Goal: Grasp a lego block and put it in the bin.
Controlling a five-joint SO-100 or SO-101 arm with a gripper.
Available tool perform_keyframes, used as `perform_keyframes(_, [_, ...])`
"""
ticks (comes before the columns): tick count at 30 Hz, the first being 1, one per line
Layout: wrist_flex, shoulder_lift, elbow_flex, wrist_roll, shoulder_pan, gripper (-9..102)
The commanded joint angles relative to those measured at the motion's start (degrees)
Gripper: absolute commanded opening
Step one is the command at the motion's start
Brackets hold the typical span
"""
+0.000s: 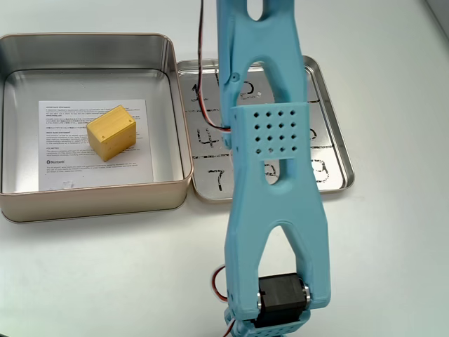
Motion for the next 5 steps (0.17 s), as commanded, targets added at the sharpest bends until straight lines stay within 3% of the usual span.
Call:
perform_keyframes(1, [-0.5,5.3,-2.2,1.9,-0.7,0])
perform_keyframes(5, [-0.3,5.0,-2.2,1.9,-2.4,0])
